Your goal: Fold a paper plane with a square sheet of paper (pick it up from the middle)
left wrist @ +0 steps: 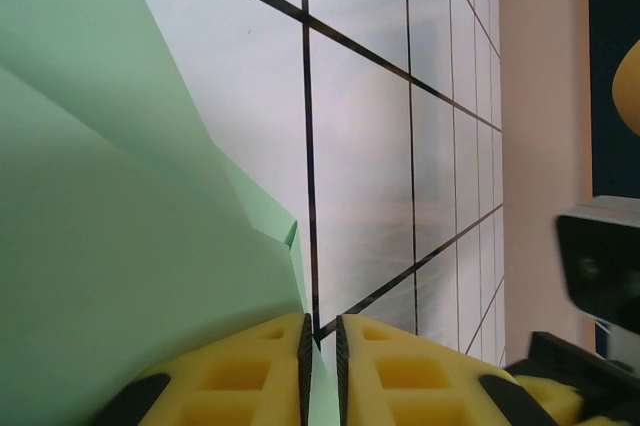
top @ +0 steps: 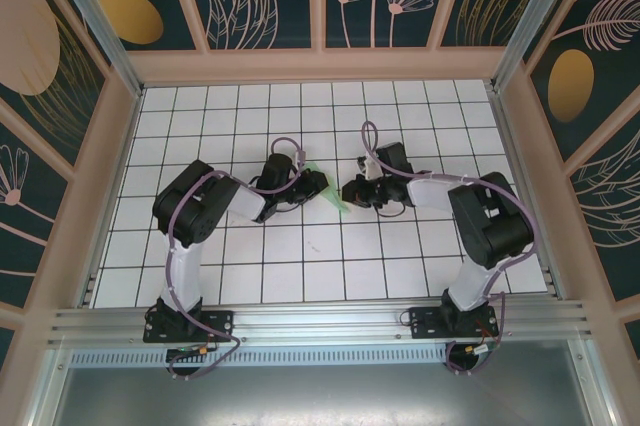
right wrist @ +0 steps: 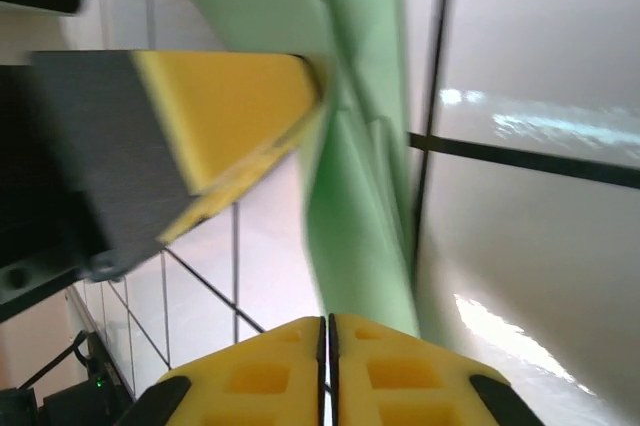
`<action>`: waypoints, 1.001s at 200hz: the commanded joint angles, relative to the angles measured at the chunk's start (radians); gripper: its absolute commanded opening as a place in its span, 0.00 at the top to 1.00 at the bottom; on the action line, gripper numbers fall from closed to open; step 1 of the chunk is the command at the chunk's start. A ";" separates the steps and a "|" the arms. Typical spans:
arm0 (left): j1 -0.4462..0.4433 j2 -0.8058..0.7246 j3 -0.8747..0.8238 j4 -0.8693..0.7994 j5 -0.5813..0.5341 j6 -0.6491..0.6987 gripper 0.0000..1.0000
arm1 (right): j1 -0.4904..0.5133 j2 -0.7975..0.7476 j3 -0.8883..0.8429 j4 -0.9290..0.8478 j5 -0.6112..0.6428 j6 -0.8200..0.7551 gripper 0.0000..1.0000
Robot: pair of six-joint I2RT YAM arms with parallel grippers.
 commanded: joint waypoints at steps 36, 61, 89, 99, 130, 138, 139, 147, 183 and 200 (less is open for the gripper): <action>-0.004 0.040 0.040 -0.088 -0.008 0.034 0.81 | 0.052 0.053 0.102 -0.041 -0.068 -0.077 0.99; -0.004 0.041 0.045 -0.094 -0.005 0.037 0.81 | 0.044 0.100 0.119 -0.023 -0.052 -0.061 0.98; -0.005 0.043 0.050 -0.102 0.005 0.045 0.81 | 0.039 0.148 0.144 -0.033 -0.037 -0.064 0.99; -0.005 0.041 0.050 -0.111 0.002 0.050 0.81 | 0.032 0.159 0.144 -0.032 -0.041 -0.062 0.99; -0.005 0.044 0.059 -0.138 0.004 0.069 0.81 | 0.019 0.165 0.133 -0.011 -0.067 -0.057 0.99; -0.005 0.041 0.061 -0.142 0.002 0.073 0.81 | 0.018 0.166 0.135 -0.019 -0.062 -0.061 0.99; -0.004 0.041 0.060 -0.143 0.001 0.073 0.81 | 0.018 0.167 0.135 -0.021 -0.061 -0.062 0.99; -0.005 0.043 0.064 -0.147 0.000 0.076 0.81 | 0.012 0.174 0.136 -0.030 -0.059 -0.068 0.99; -0.005 0.057 0.089 -0.174 0.004 0.090 0.81 | -0.009 0.200 0.117 -0.034 -0.057 -0.084 0.99; -0.005 0.063 0.094 -0.182 0.005 0.094 0.81 | -0.022 0.212 0.106 -0.023 -0.068 -0.091 0.99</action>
